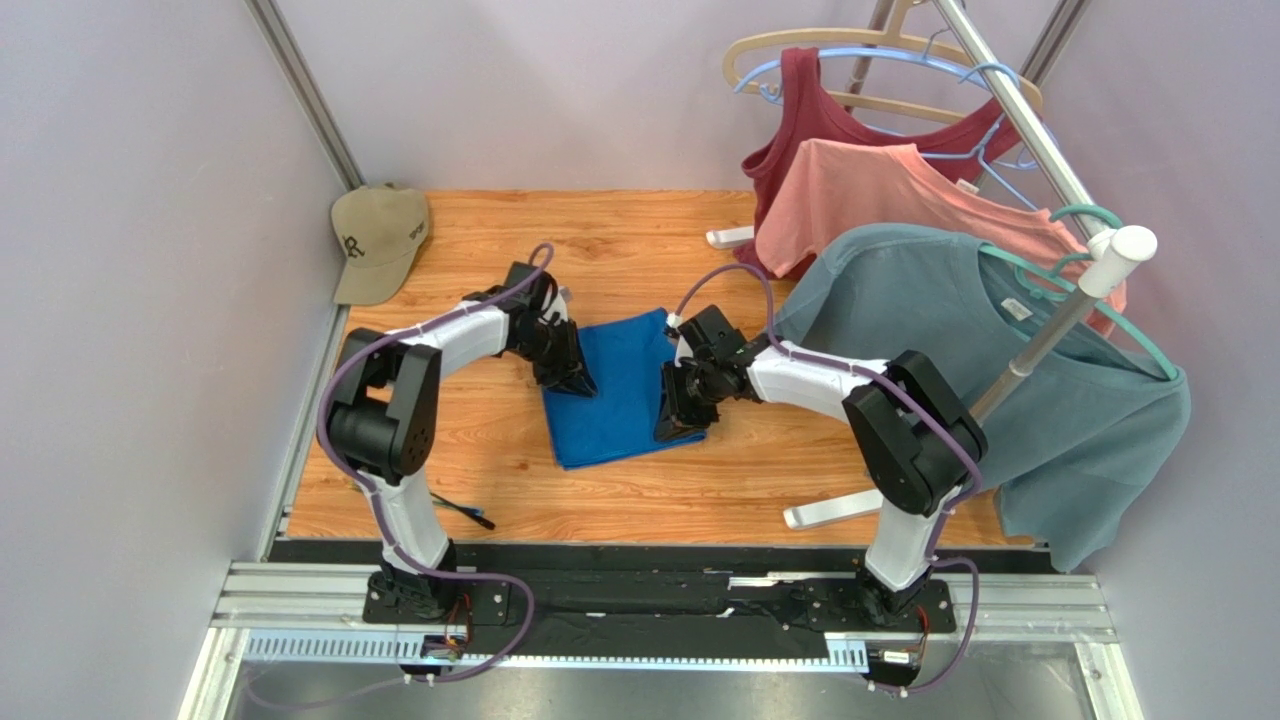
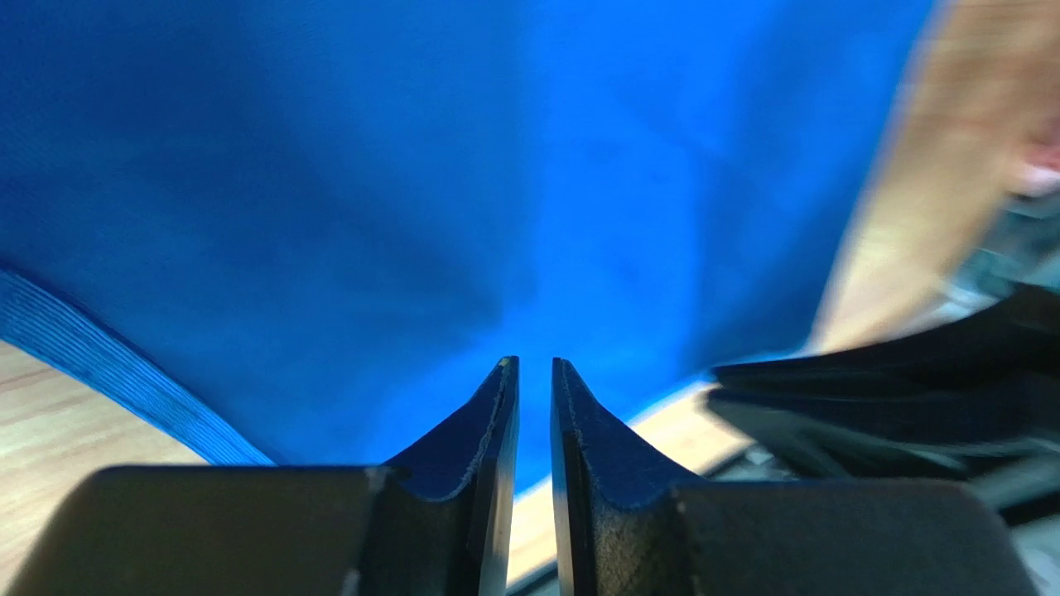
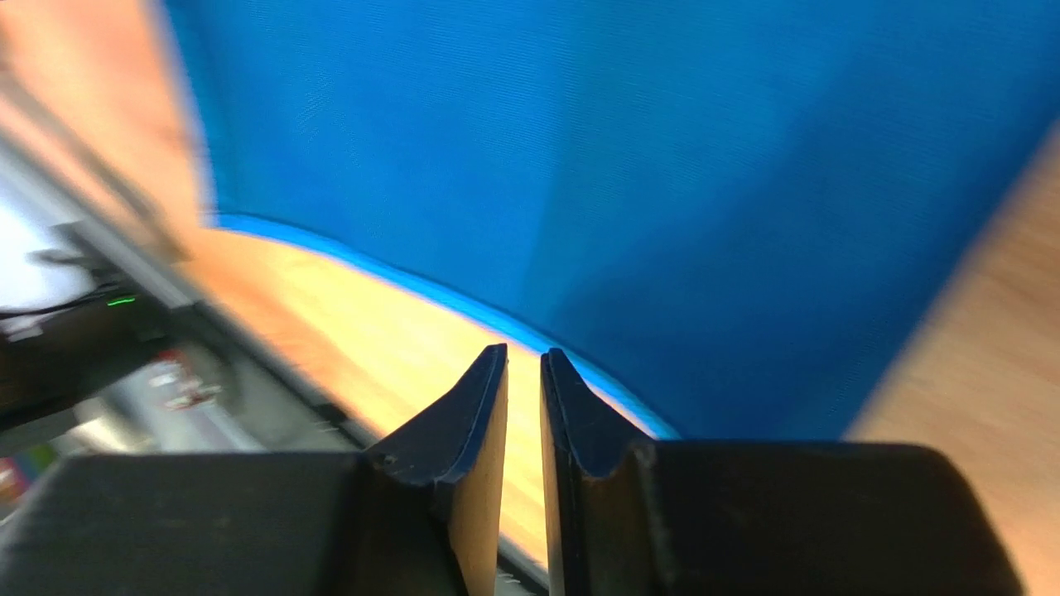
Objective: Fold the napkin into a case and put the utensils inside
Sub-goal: Rotate the square-folded napkin at the center of the board.
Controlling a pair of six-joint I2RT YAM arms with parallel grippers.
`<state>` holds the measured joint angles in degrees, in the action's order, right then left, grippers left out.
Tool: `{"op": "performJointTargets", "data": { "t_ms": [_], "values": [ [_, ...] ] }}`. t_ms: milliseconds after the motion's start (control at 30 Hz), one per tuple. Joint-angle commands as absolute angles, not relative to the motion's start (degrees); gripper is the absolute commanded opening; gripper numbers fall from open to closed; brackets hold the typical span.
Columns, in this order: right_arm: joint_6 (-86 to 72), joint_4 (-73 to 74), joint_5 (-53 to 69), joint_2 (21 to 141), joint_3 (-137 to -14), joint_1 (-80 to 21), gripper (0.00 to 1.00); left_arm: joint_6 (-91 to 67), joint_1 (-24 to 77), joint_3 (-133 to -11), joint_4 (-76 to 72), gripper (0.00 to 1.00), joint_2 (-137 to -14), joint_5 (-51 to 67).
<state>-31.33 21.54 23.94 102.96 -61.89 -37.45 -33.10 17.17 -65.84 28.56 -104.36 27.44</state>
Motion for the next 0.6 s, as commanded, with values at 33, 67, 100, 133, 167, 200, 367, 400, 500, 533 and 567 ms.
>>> {"op": "performJointTargets", "data": {
  "t_ms": [33,67,100,133,167,200,367,400,500,533,567],
  "values": [
    [-23.6,21.3,10.1,104.2,-63.7,-37.3,0.18,-34.8,20.8,-63.6,29.4,0.23,-103.5,17.2],
    [-21.9,21.4,9.1,106.8,-64.8,-37.3,0.18,-35.7,21.8,-62.2,29.0,0.23,-102.1,15.6],
    [-21.2,21.4,7.1,108.2,-67.4,-37.3,0.18,-36.6,23.5,-59.0,28.2,0.23,-101.3,15.4],
    [-20.5,22.5,5.8,109.7,-69.1,-37.2,0.18,-38.9,24.6,-57.4,26.1,0.23,-100.6,15.3],
    [-19.1,22.9,4.3,113.2,-70.8,-37.1,0.18,-40.2,25.5,-55.8,24.9,0.23,-99.5,16.1],
    [-18.3,23.7,2.1,114.8,-75.4,-36.9,0.18,-41.5,27.5,-53.0,23.4,0.23,-99.2,16.7],
    [-12.0,31.4,-3.2,121.9,-89.7,-35.1,0.21,-46.7,32.0,-51.5,18.1,0.23,-98.8,19.4],
    [-10.9,34.5,-2.5,122.3,-91.7,-34.7,0.23,-46.2,32.0,-52.3,20.5,0.23,-98.6,18.9],
    [-10.3,37.7,-4.0,119.9,-93.8,-34.7,0.31,-43.0,31.9,-55.9,26.8,0.30,-94.0,13.5],
    [-10.5,38.1,-3.5,116.8,-92.1,-34.6,0.36,-41.9,31.6,-56.9,28.3,0.37,-91.3,12.4],
    [-11.2,38.4,-1.9,115.2,-90.8,-34.7,0.42,-41.0,31.3,-58.8,30.0,0.39,-90.0,11.3]
  ]
}}
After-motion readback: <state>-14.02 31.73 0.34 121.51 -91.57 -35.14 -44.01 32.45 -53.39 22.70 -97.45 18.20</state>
